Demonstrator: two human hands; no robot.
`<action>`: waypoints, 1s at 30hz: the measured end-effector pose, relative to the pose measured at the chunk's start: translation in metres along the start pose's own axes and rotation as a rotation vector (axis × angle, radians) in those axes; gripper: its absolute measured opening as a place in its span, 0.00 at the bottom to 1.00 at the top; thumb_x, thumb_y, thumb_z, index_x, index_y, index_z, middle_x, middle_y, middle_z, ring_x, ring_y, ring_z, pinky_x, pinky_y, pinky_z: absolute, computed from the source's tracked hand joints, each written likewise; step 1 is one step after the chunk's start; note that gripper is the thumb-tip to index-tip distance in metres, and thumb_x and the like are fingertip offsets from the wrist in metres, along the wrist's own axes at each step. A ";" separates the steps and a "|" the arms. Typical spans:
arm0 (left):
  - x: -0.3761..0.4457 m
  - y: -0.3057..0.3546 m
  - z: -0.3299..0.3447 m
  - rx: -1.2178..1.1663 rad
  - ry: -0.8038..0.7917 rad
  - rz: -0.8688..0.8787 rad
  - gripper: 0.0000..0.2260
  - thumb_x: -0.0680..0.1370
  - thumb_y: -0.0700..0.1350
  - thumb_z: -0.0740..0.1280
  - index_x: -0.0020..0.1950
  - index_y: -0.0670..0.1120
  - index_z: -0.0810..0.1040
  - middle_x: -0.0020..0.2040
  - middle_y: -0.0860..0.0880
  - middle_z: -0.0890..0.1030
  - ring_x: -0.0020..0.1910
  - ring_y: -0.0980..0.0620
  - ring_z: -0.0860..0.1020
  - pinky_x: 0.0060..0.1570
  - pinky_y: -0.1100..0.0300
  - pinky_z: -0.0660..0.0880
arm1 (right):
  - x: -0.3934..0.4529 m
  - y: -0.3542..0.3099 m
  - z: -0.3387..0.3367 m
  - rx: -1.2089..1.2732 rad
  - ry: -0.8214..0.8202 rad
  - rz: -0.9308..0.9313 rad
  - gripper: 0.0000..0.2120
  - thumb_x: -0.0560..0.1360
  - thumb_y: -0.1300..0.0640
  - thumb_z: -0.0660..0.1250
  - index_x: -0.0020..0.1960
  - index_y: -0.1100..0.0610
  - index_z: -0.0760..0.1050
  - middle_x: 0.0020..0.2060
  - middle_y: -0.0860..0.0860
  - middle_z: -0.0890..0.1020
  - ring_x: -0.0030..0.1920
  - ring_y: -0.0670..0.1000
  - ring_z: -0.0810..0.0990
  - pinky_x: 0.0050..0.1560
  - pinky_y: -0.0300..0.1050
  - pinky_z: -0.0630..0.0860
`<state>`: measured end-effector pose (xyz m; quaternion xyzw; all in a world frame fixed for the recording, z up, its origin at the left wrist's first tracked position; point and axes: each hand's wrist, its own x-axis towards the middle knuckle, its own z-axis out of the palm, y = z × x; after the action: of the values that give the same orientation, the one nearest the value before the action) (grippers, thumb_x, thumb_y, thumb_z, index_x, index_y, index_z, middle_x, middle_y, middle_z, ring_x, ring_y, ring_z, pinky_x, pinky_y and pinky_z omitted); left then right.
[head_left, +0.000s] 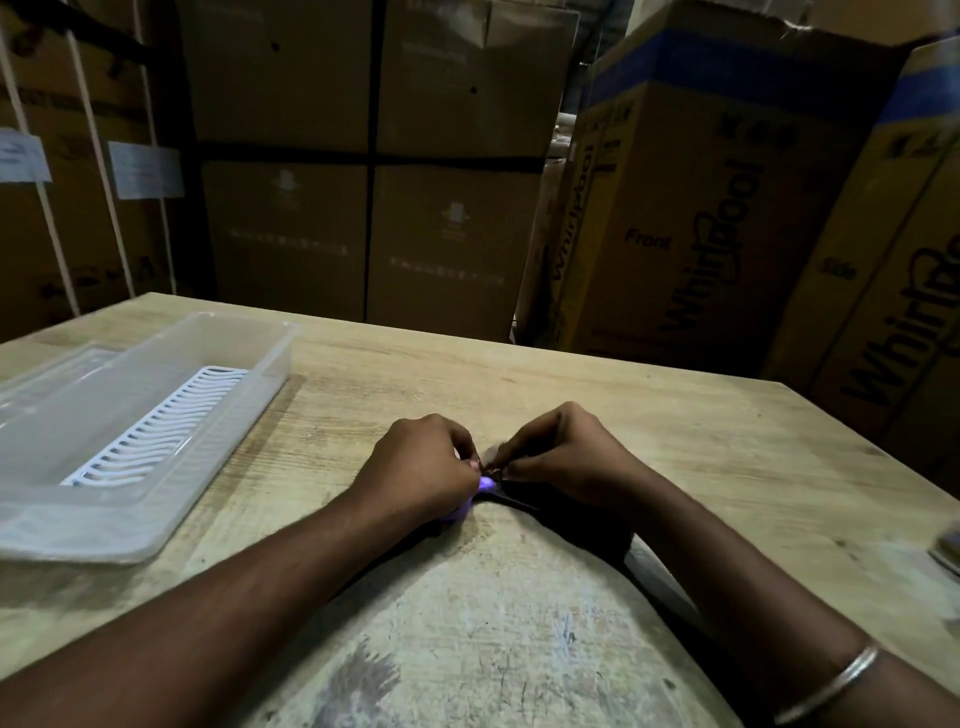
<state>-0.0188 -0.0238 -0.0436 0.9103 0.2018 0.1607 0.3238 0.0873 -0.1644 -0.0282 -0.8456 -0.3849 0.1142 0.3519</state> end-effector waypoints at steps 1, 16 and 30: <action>0.000 0.001 0.000 -0.004 -0.004 -0.008 0.05 0.75 0.46 0.69 0.42 0.51 0.85 0.37 0.51 0.82 0.32 0.59 0.76 0.30 0.66 0.72 | 0.000 0.000 0.000 0.019 -0.006 0.024 0.08 0.70 0.65 0.74 0.43 0.53 0.86 0.39 0.47 0.87 0.42 0.44 0.85 0.43 0.37 0.80; -0.001 0.006 -0.004 -0.027 -0.041 -0.012 0.07 0.75 0.41 0.68 0.40 0.50 0.84 0.31 0.54 0.78 0.28 0.58 0.76 0.16 0.74 0.66 | 0.001 0.003 -0.002 0.068 0.008 0.070 0.09 0.69 0.67 0.73 0.39 0.53 0.86 0.37 0.52 0.87 0.45 0.56 0.85 0.50 0.52 0.82; -0.001 0.006 -0.003 -0.015 -0.046 -0.023 0.06 0.75 0.43 0.69 0.42 0.50 0.85 0.33 0.52 0.79 0.30 0.56 0.78 0.23 0.67 0.67 | -0.010 0.001 -0.011 -0.089 0.052 -0.049 0.04 0.71 0.56 0.75 0.46 0.52 0.85 0.41 0.48 0.86 0.43 0.46 0.84 0.46 0.46 0.82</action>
<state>-0.0197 -0.0269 -0.0373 0.9090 0.2035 0.1373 0.3369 0.0862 -0.1773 -0.0219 -0.8535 -0.4008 0.0663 0.3263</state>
